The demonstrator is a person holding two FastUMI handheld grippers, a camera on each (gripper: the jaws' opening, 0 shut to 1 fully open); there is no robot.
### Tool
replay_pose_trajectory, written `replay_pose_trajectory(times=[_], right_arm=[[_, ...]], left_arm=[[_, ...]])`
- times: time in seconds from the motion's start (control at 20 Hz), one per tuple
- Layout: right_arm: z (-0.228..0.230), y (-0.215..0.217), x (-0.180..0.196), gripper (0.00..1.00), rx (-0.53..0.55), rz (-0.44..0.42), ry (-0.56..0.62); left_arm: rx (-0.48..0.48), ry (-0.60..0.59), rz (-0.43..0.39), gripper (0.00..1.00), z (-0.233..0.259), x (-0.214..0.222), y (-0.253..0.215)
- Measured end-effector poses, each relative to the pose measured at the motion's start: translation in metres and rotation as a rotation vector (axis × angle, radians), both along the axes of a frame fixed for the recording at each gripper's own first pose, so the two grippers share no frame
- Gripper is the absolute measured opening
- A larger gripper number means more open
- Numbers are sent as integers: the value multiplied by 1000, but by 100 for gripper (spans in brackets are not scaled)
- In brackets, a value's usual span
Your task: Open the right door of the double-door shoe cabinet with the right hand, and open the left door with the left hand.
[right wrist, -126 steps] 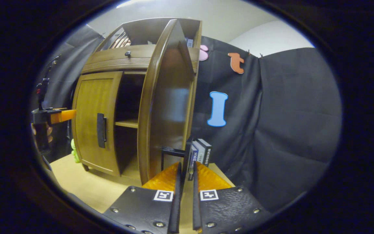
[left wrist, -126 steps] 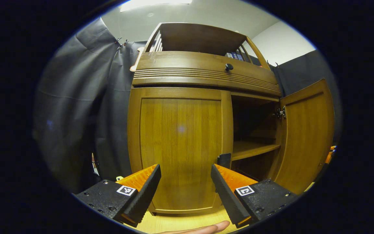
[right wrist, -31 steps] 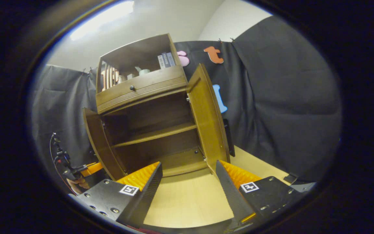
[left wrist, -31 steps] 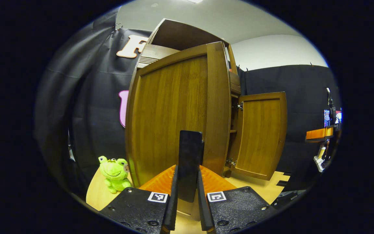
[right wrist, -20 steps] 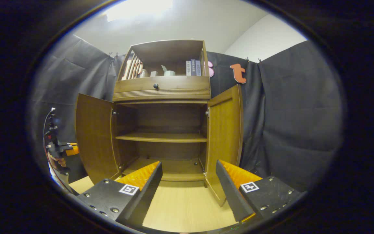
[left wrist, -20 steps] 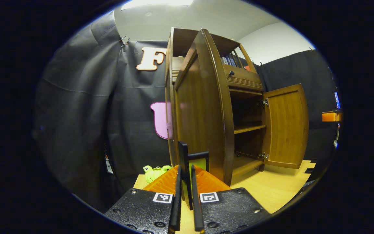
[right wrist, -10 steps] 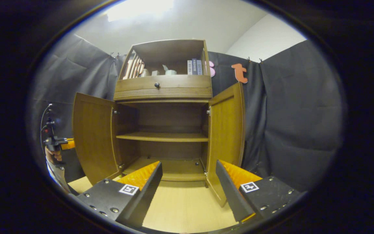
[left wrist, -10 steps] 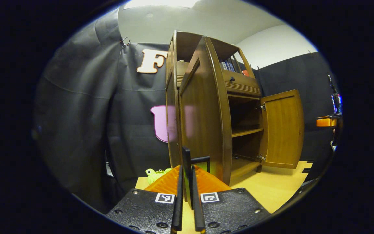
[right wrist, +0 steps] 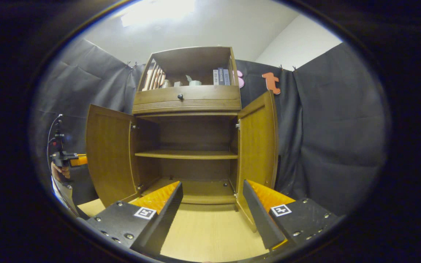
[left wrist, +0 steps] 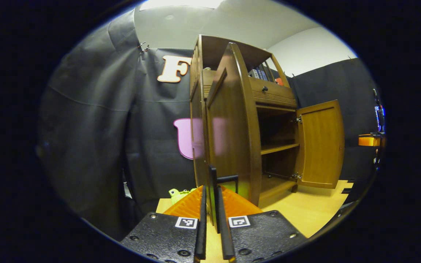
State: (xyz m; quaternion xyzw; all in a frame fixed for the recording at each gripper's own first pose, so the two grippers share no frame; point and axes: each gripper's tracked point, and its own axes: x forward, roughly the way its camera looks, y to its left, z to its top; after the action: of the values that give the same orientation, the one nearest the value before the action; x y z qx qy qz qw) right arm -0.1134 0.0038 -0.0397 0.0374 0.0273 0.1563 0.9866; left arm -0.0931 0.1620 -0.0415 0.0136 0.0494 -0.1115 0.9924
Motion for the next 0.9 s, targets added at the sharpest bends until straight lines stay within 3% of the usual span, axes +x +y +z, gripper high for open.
replay_pose_trajectory(times=[0.05,0.1,0.15,0.25,0.7,0.8,0.9], right_arm=[[-2,0,-1,93,5,3,1],[-2,-1,-1,100,11,3,-1],[-3,-2,-1,98,14,3,-3],[-9,-3,-3,98,14,3,2],[-28,-12,2,98,24,-11,19],[-29,-14,3,98,28,-12,20],[-28,-17,6,98,36,-21,12]], left_arm=[[-10,0,8,24,0,-1,1],[-16,-3,19,23,-1,-2,3],[-21,-4,32,32,-1,-6,5],[-35,-21,55,36,7,-13,7],[-44,-65,176,78,40,-44,4],[-26,-92,233,90,54,-47,11],[-35,-109,275,92,68,-54,10]])
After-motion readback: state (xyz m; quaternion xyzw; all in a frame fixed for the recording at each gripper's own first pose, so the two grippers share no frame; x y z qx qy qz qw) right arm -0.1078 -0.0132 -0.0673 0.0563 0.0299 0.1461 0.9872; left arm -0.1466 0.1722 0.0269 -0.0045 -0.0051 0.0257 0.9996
